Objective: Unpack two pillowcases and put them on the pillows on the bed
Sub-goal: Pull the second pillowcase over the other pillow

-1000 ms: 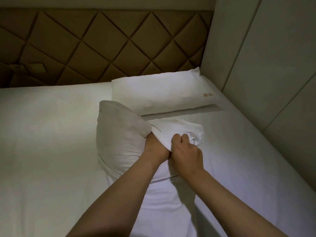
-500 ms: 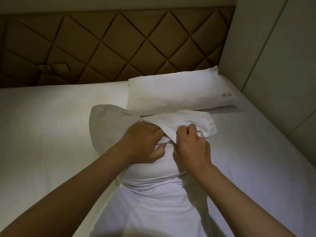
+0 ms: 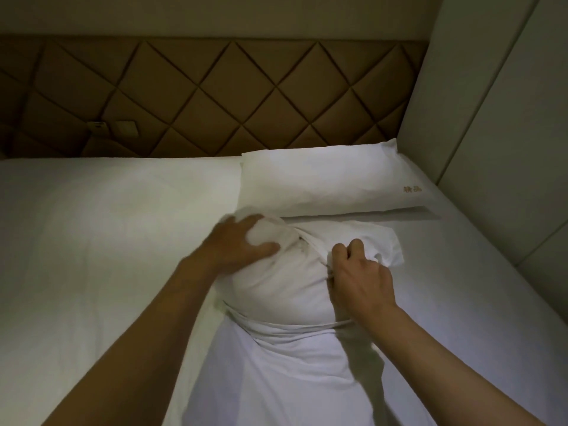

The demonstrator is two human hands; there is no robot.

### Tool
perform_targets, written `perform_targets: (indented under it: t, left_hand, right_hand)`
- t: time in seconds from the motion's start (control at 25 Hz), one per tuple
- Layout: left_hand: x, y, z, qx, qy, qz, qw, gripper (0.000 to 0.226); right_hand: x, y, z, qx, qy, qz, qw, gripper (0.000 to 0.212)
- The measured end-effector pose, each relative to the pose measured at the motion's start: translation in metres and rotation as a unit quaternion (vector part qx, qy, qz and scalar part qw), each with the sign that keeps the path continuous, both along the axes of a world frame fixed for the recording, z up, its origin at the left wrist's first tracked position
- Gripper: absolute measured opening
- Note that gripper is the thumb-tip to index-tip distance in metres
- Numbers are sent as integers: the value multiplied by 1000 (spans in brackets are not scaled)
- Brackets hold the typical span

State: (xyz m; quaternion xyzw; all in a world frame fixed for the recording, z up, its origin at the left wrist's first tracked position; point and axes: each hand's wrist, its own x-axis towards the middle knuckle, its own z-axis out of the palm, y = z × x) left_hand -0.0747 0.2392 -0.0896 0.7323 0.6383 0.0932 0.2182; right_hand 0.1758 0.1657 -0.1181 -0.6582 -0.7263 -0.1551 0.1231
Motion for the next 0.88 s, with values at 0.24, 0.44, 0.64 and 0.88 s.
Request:
perform_targets:
  t: [0.24,0.44,0.64,0.88]
  left_hand:
    - [55,-49,-25,107,94,-143,979,56]
    - [83,-73,-25,156,124,-183,962,57]
    - [88,-68,-35,173,141,-192,956,55]
    - [99,-17,-38,21,123,-83,989,49]
  right_hand:
    - [0,38,38,-132,-86,1,988,45]
    - [-21,72,36,-123,-100,6,987,25]
    - [-42,84,36,-122,-53,44,990,23]
    - [-59,56,23,-22,4,112,993,29]
